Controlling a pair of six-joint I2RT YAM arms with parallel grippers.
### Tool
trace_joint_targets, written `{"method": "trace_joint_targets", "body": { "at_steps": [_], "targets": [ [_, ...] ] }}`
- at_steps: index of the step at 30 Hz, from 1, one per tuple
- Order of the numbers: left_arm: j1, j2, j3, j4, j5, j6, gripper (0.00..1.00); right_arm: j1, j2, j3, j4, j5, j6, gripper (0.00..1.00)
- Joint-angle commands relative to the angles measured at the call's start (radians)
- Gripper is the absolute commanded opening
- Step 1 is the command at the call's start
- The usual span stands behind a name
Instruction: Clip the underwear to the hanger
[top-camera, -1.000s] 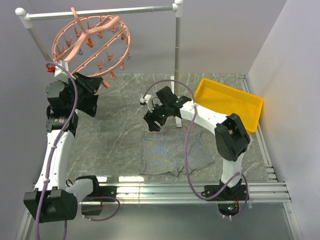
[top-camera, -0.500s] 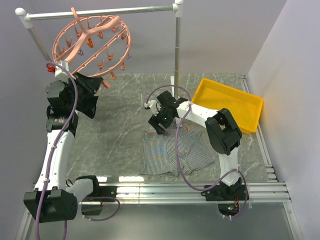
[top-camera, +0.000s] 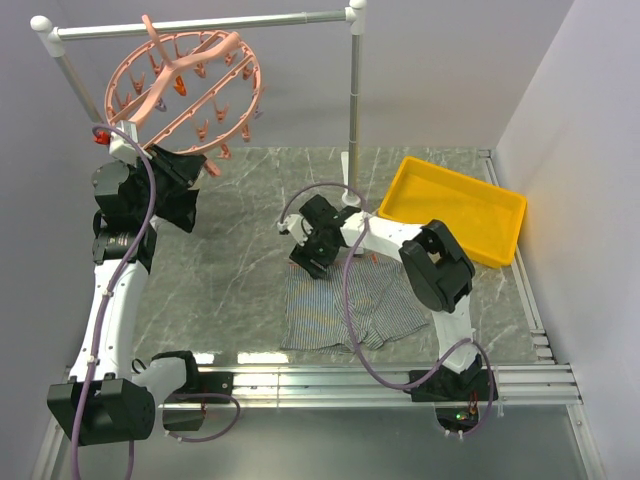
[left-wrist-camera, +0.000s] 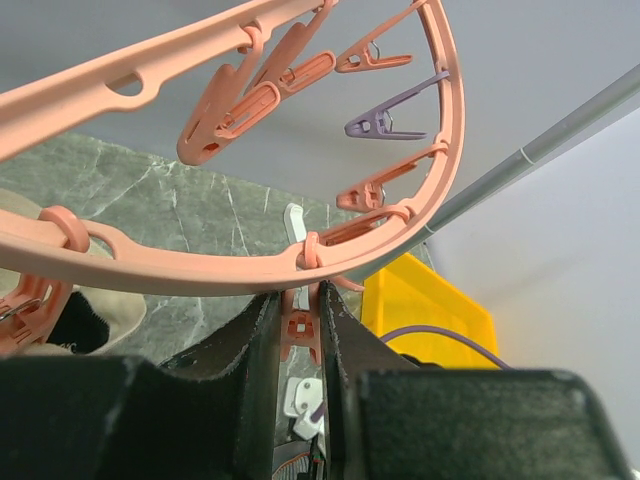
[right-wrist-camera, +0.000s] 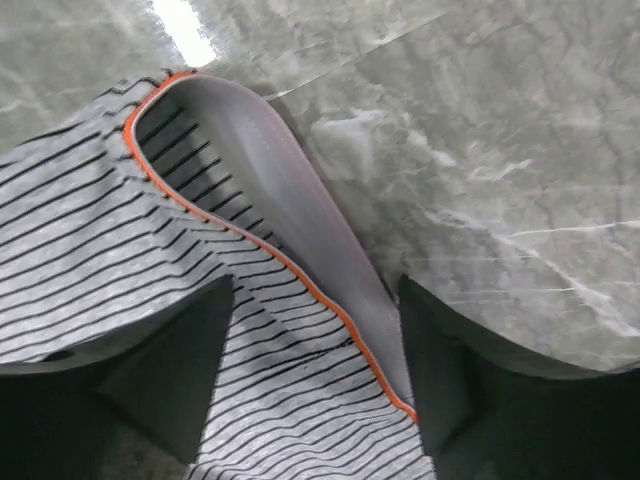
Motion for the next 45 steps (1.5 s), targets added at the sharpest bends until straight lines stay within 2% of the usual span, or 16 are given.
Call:
{"method": "trace_joint_targets", "body": {
  "at_steps": [1, 2, 3, 5, 6, 8, 9, 10, 16, 25, 35, 45],
  "targets": [
    [-0.002, -0.021, 0.039, 0.068, 0.012, 0.017, 0.0, 0.019, 0.043, 0.02, -0.036, 0.052, 0.015, 0.72],
    [-0.002, -0.019, 0.039, 0.068, 0.012, 0.018, 0.0, 0.027, 0.043, 0.019, -0.037, 0.055, 0.015, 0.69],
    [-0.003, -0.019, 0.039, 0.068, 0.014, 0.017, 0.0, 0.03, 0.047, 0.016, -0.037, 0.068, 0.015, 0.6],
    [-0.002, -0.016, 0.039, 0.07, 0.014, 0.015, 0.0, 0.036, 0.06, 0.019, -0.047, 0.074, 0.017, 0.49],
    [-0.002, -0.013, 0.037, 0.073, 0.015, 0.012, 0.0, 0.039, 0.064, 0.023, -0.055, 0.077, 0.018, 0.35],
    [-0.003, -0.015, 0.036, 0.074, 0.017, 0.012, 0.0, 0.039, 0.064, 0.025, -0.055, 0.075, 0.017, 0.19],
    [-0.003, -0.013, 0.034, 0.076, 0.017, 0.011, 0.0, 0.037, 0.06, 0.02, -0.047, 0.078, 0.015, 0.04],
    [-0.002, -0.013, 0.036, 0.074, 0.018, 0.012, 0.0, 0.039, 0.055, 0.016, -0.04, 0.081, 0.015, 0.0],
    [-0.003, -0.018, 0.043, 0.05, 0.028, 0.023, 0.0, 0.037, -0.054, 0.048, 0.014, 0.072, 0.008, 0.0],
    [-0.002, -0.031, 0.043, 0.019, 0.041, 0.044, 0.0, 0.056, -0.135, 0.311, 0.0, 0.037, 0.081, 0.0],
    [-0.002, -0.019, 0.039, 0.014, 0.061, 0.058, 0.0, 0.093, -0.06, 0.581, -0.089, 0.034, 0.092, 0.0],
    [-0.002, -0.008, 0.036, 0.016, 0.081, 0.063, 0.0, 0.14, 0.034, 0.779, -0.175, 0.068, 0.075, 0.0]
  ]
}}
